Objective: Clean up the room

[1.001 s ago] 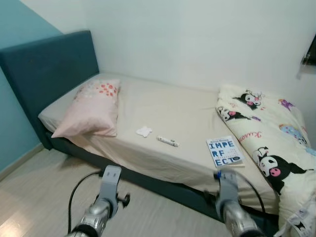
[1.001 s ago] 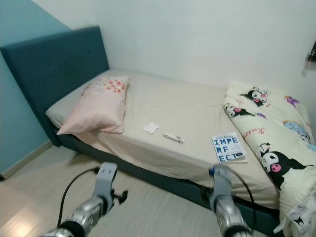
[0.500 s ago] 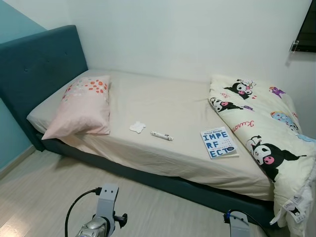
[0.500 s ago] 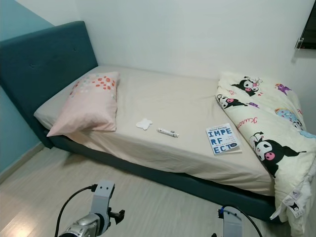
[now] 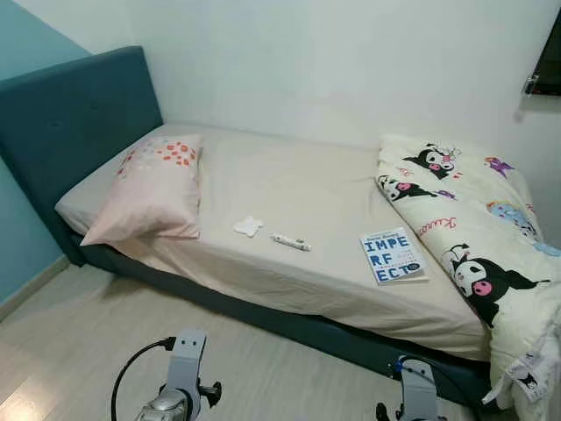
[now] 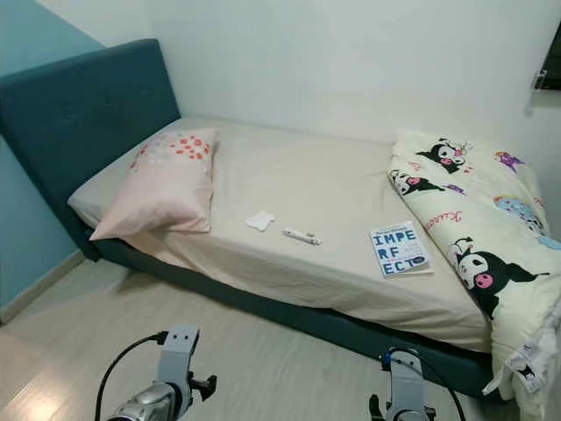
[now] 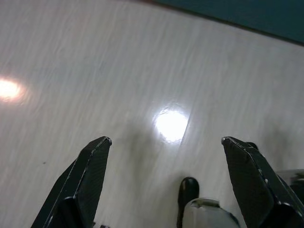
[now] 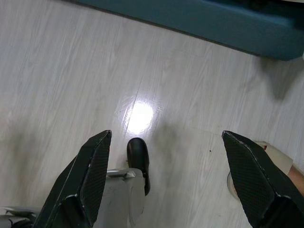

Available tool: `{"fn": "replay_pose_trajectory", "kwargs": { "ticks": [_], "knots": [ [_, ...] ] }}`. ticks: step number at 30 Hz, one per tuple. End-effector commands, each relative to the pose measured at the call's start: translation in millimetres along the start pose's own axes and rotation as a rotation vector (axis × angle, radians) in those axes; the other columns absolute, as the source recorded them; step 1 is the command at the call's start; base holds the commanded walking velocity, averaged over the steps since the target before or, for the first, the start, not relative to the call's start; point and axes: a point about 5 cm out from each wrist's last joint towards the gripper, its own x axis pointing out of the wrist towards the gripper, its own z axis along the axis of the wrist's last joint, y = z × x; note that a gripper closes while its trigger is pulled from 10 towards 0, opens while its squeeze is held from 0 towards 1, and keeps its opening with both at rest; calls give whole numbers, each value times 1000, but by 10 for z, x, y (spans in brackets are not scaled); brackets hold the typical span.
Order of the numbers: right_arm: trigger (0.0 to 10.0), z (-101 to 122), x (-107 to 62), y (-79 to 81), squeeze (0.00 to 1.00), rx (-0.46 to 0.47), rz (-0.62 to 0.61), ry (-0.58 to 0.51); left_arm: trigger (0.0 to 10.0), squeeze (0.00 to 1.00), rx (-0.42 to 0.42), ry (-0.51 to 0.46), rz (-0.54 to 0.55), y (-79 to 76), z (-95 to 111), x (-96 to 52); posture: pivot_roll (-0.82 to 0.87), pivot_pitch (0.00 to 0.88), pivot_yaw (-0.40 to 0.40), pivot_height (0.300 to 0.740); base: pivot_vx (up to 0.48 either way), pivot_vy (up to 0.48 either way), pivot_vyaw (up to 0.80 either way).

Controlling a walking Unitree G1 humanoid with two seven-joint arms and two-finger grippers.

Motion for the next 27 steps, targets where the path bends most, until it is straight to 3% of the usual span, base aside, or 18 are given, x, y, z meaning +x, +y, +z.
{"fn": "replay_pose_trajectory", "kwargs": {
  "ticks": [1,9,16,19,20,21,22,23,24,25,27],
  "knots": [
    [10000,16,1,9,0,-21,7,-8,10000,0,-4,35,29,85,-93,-18,46,0,3,696,0,0,0],
    [10000,6,-2,-11,0,-22,22,-8,10000,0,-25,44,45,97,-156,-32,47,0,-5,696,0,0,0],
    [10000,-12,-2,-10,0,-55,33,15,10000,0,-14,20,51,94,-142,-33,52,0,-10,696,0,0,-788],
    [10000,17,1,-1,0,15,24,-6,10000,0,-29,17,44,91,-135,-32,52,0,-10,696,0,0,-767],
    [10000,29,2,-5,118,74,33,-14,10000,0,-37,15,41,89,-134,-32,52,0,-10,696,0,0,0],
    [10000,29,2,-5,118,74,33,-14,10000,0,-37,15,41,89,-134,-32,52,0,-10,696,0,0,0],
    [10000,63,1,-8,918,107,45,-47,10000,0,-43,15,40,89,-136,-32,52,0,-10,696,0,0,0],
    [10000,93,-1,23,1000,138,99,-72,10000,604,-88,21,4,69,-149,-33,52,0,-10,696,0,0,0],
    [10000,93,-1,23,1000,138,99,-72,10000,604,-88,21,4,69,-149,-33,52,0,-10,696,0,0,0],
    [10000,92,0,22,1000,113,91,-67,10000,1000,-69,22,-17,50,-151,-33,53,0,-7,696,0,0,0],
    [10000,93,0,19,1000,110,85,-68,10000,1000,-67,20,-7,54,-150,-33,53,0,-7,696,0,0,0]
  ]
}}
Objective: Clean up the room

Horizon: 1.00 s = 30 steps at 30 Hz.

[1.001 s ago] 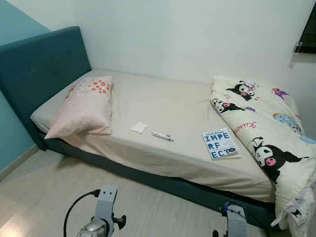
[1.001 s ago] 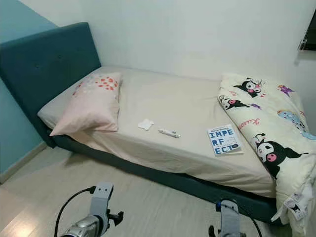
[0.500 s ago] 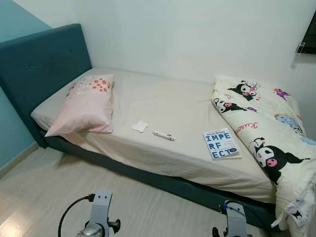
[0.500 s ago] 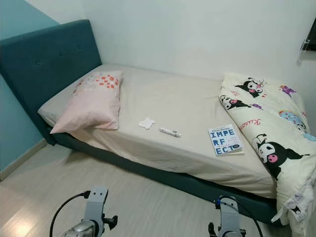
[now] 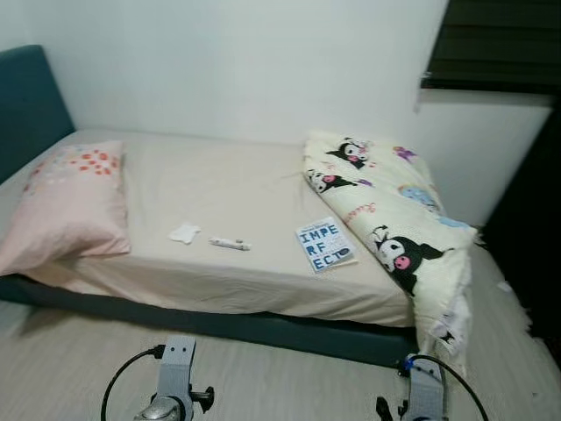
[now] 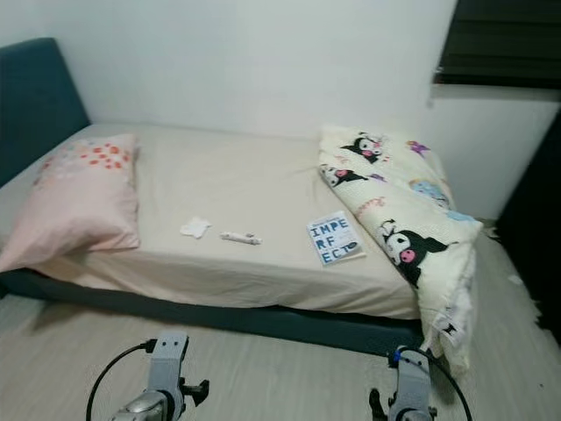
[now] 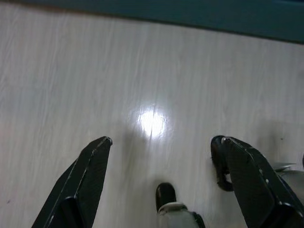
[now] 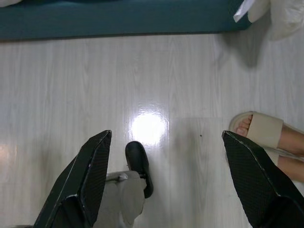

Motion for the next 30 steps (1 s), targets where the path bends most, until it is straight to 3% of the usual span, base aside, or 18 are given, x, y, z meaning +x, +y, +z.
{"fn": "replay_pose_trajectory", "kwargs": {
  "ticks": [1,6,7,8,9,12,25,30],
  "knots": [
    [10000,49,10,33,1000,3,7,-23,10000,1000,-5,16,11,23,-52,-10,53,0,-7,696,0,0,0],
    [10000,65,15,68,1000,31,44,-26,10000,1000,-23,-2,23,29,-19,-6,51,0,-6,696,0,0,0],
    [10000,63,16,93,851,51,73,-22,10000,1000,-21,-9,30,36,-4,-5,51,0,-6,696,0,0,0],
    [10000,56,17,103,518,45,86,-13,10000,1000,-23,-15,37,43,11,-3,51,0,-6,696,0,0,0],
    [10000,52,17,107,0,36,91,-7,10000,0,-25,-18,40,47,19,-2,51,0,-6,696,0,0,800],
    [10000,59,16,132,0,-10,115,-14,10000,0,-21,-39,5,16,77,7,51,0,-6,696,0,0,800],
    [10000,81,21,134,0,-22,107,-21,10000,0,-28,-56,-43,-17,143,17,50,0,0,696,0,0,790],
    [10000,69,21,138,0,-41,103,-11,10000,0,-25,-47,-45,-3,118,13,50,0,1,696,293,0,0]
  ]
}}
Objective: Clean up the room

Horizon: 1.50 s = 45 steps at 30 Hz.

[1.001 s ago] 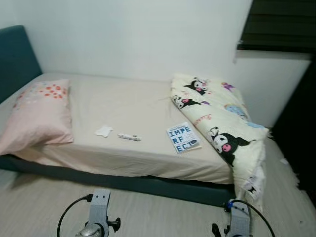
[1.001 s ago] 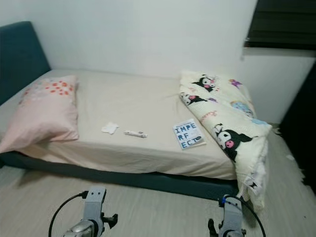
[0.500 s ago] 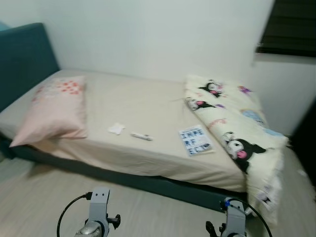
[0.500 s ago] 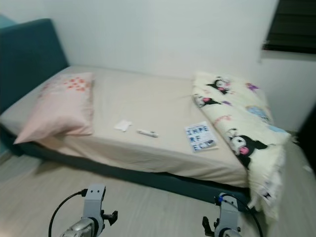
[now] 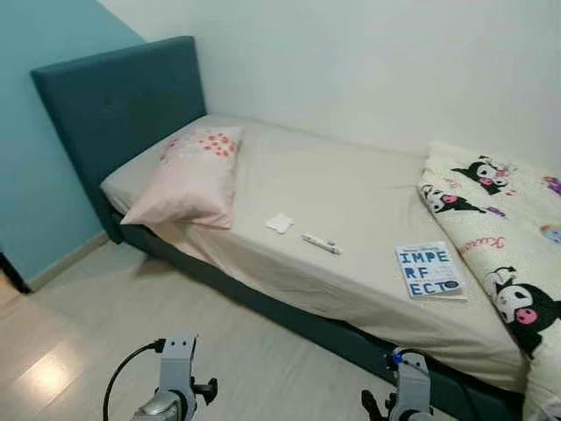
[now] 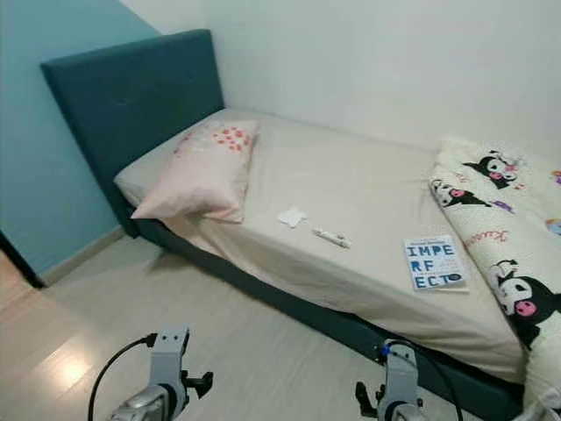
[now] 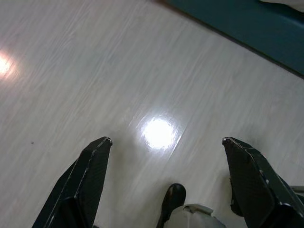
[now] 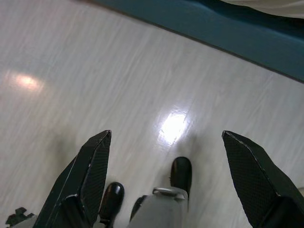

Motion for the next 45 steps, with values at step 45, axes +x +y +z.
{"fn": "replay_pose_trajectory", "kwargs": {
  "ticks": [45],
  "knots": [
    [10000,-40,-11,16,0,-126,39,10,10000,0,-23,-52,-59,-70,197,39,46,0,3,696,357,0,394]
  ]
}}
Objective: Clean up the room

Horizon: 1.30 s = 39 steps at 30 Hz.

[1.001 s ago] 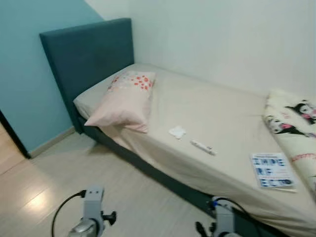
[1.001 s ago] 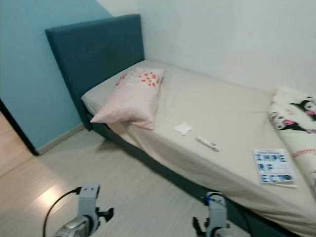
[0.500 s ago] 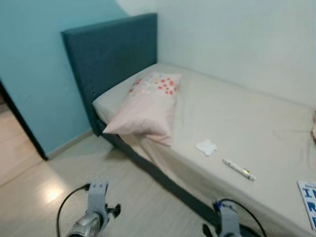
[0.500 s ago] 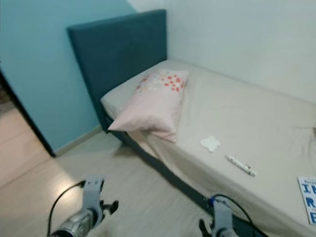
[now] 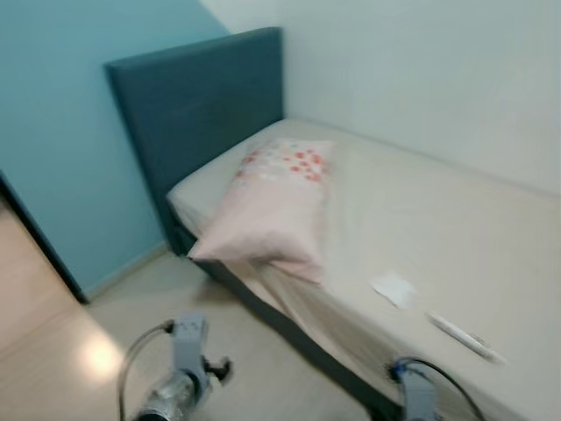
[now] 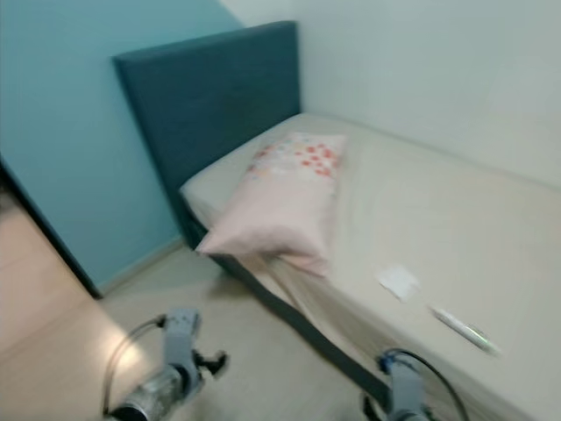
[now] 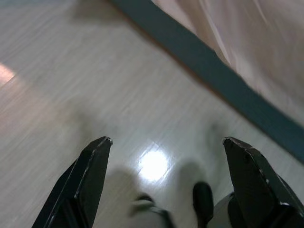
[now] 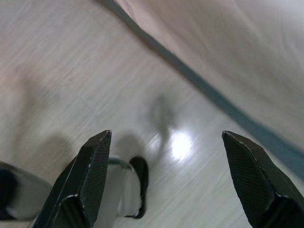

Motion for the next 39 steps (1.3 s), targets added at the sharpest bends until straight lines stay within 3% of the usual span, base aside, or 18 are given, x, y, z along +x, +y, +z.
{"fn": "replay_pose_trajectory", "kwargs": {
  "ticks": [1,7,18,39],
  "knots": [
    [10000,37,27,102,0,-13,25,-14,10000,0,0,24,22,81,-70,-29,46,0,3,696,364,0,706],
    [10000,55,38,118,0,37,5,-17,10000,0,-4,40,30,109,-129,-48,45,0,4,696,363,0,118],
    [10000,36,31,118,0,19,32,-11,10000,0,-4,35,15,67,-121,-38,40,0,4,740,363,0,0],
    [10000,11,25,65,0,37,-42,5,10000,0,-5,18,5,51,-69,-25,34,0,13,740,367,0,0]
  ]
}}
